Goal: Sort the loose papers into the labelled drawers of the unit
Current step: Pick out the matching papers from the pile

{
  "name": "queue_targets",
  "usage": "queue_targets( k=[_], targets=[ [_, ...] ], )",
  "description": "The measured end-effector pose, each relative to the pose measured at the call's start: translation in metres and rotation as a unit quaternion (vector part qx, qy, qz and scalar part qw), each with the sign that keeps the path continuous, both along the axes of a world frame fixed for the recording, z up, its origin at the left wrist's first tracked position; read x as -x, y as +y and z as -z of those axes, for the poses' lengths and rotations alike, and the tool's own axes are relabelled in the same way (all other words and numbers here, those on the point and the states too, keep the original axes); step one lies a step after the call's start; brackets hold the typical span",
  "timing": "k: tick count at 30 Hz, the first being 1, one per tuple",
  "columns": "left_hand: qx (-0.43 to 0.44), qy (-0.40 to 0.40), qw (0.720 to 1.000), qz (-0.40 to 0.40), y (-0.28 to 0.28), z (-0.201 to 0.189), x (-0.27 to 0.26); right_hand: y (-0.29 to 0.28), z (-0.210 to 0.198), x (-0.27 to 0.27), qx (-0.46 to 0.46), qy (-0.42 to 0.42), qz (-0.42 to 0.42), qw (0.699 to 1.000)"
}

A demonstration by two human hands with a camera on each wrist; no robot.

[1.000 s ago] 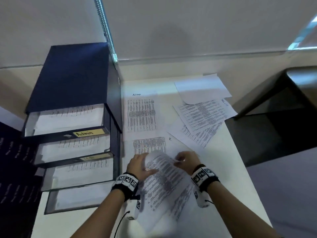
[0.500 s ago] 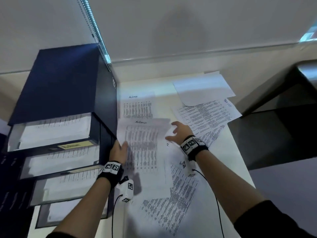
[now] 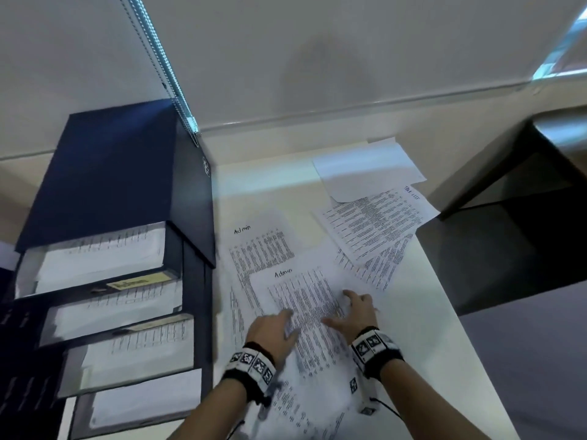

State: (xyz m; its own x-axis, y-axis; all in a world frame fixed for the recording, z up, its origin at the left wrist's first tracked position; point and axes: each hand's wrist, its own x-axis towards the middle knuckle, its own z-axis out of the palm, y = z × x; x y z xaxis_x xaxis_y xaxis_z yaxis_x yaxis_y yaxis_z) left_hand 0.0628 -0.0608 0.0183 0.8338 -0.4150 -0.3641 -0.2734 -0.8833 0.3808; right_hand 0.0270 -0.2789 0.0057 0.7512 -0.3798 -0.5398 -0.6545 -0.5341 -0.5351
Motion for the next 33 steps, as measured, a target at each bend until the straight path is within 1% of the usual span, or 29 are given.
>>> queue_targets(
  k=[1,2,4,5,6,7,8,9,11,13,15,18,20,22,24,25,26,27,28,29,30,31,32,33],
  targets=[
    [0.026,0.007,0.999,-0.036,0.002,0.004,0.007,0.004,0.001,0.007,0.028,0.004,-0.009,1.000],
    [0.060,-0.002,0.994,-0.090,0.007,0.007,0.009,0.007,0.002,0.015,0.068,0.010,-0.029,0.997],
    [0.101,-0.051,0.971,-0.211,0.022,0.016,0.002,0.008,0.004,0.030,0.144,0.013,-0.054,0.988],
    [0.099,-0.057,0.956,-0.269,0.030,0.019,-0.004,0.006,0.005,0.035,0.161,0.014,-0.049,0.986],
    [0.081,-0.041,0.947,-0.308,0.037,0.023,-0.009,0.004,0.004,0.040,0.167,0.020,-0.041,0.985],
    [0.052,-0.014,0.948,-0.312,0.042,0.026,-0.014,0.002,0.003,0.043,0.170,0.032,-0.040,0.984],
    [0.020,0.002,0.956,-0.292,0.046,0.030,-0.019,0.000,0.003,0.043,0.167,0.045,-0.042,0.984],
    [-0.002,-0.002,0.966,-0.258,0.048,0.035,-0.022,-0.002,0.001,0.043,0.161,0.059,-0.042,0.984],
    [-0.020,-0.021,0.981,-0.193,0.045,0.042,-0.024,-0.010,0.001,0.042,0.133,0.073,-0.021,0.988],
    [-0.053,-0.019,0.989,-0.133,0.038,0.042,-0.014,-0.021,0.001,0.045,0.106,0.063,-0.023,0.992],
    [-0.072,-0.003,0.994,-0.087,0.037,0.039,-0.001,-0.033,0.001,0.049,0.094,0.019,-0.025,0.995],
    [-0.063,0.025,0.997,-0.020,0.044,0.038,0.024,-0.049,-0.006,0.056,0.046,-0.053,0.019,0.997],
    [-0.047,0.045,0.998,0.023,0.049,0.038,0.041,-0.054,-0.008,0.061,0.017,-0.077,0.032,0.996],
    [-0.020,0.039,0.996,0.075,0.053,0.034,0.051,-0.051,-0.007,0.062,-0.003,-0.068,-0.002,0.998],
    [0.038,-0.011,0.990,0.135,0.058,0.032,0.055,-0.042,-0.003,0.060,-0.009,-0.045,-0.043,0.998],
    [0.076,-0.020,0.989,0.126,0.060,0.030,0.056,-0.036,-0.002,0.059,-0.006,-0.036,-0.047,0.998],
    [0.113,-0.008,0.990,0.085,0.060,0.023,0.057,-0.029,-0.002,0.058,-0.003,-0.034,-0.044,0.998],
    [0.148,0.022,0.989,0.004,0.058,0.018,0.056,-0.022,-0.002,0.058,-0.004,-0.036,-0.037,0.999],
    [0.194,0.067,0.973,-0.107,0.055,0.014,0.054,-0.016,-0.001,0.058,-0.010,-0.042,-0.039,0.998],
    [0.239,0.100,0.940,-0.221,0.049,0.007,0.050,-0.012,0.000,0.059,-0.023,-0.053,-0.050,0.997],
    [0.280,0.121,0.894,-0.328,0.043,0.000,0.045,-0.008,0.002,0.061,-0.036,-0.061,-0.069,0.995],
    [0.308,0.143,0.849,-0.405,0.038,-0.002,0.038,-0.005,0.004,0.063,-0.046,-0.068,-0.091,0.992],
    [0.329,0.155,0.819,-0.444,0.035,-0.002,0.031,-0.003,0.006,0.065,-0.046,-0.069,-0.112,0.990],
    [0.343,0.170,0.803,-0.457,0.033,-0.001,0.024,-0.002,0.004,0.066,-0.046,-0.068,-0.131,0.988]
  ],
)
